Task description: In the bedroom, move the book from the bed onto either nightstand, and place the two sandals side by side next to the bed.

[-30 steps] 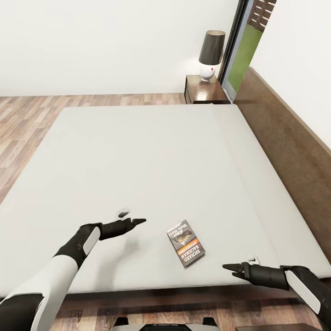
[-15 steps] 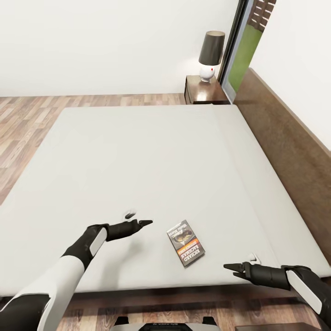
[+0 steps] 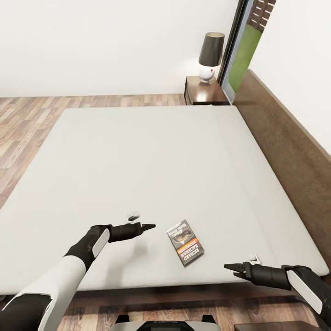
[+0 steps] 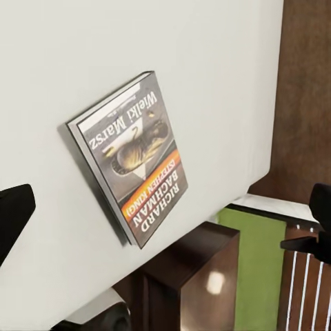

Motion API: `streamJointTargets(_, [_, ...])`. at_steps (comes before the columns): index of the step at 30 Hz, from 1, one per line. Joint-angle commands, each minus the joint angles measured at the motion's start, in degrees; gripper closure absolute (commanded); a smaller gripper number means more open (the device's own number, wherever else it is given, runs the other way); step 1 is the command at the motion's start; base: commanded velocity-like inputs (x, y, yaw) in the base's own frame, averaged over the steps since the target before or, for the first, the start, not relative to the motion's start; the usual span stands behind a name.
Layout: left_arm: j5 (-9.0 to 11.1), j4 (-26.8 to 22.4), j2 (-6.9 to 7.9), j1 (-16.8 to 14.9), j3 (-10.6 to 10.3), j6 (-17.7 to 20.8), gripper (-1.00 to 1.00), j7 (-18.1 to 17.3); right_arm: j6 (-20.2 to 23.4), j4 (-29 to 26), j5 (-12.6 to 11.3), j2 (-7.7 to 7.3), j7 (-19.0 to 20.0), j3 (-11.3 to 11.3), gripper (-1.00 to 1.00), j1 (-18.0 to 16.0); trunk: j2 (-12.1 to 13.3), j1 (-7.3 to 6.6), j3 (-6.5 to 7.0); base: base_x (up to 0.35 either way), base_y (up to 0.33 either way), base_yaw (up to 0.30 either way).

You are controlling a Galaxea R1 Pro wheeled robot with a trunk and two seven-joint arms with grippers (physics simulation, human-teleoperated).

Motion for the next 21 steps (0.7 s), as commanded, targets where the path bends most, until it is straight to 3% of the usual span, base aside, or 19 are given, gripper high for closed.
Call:
streamJointTargets(1, [0.5, 0.0, 0.07, 0.0, -0.3, 0.4, -1.00, 0.1, 0.3, 0.0, -0.4, -0.23, -0.1, 0.2, -1.00, 0.0, 0.4, -0.21, 0.13, 0.000, 0.000, 0.000])
streamJointTargets(18, [0.5, 1.5, 0.23, 0.0, -0.3, 0.3, -1.00, -0.1, 0.3, 0.0, -0.4, -0.85, -0.1, 0.2, -1.00, 0.0, 7.2, -3.94, 3.19, 0.000, 0.000, 0.000])
streamJointTargets(21, [0.6, 1.5, 0.43, 0.0, -0.3, 0.3, -1.00, -2.5, 0.3, 0.0, -0.4, -0.88, -0.1, 0.2, -1.00, 0.0, 8.4, -4.60, 3.72, 0.000, 0.000, 0.000])
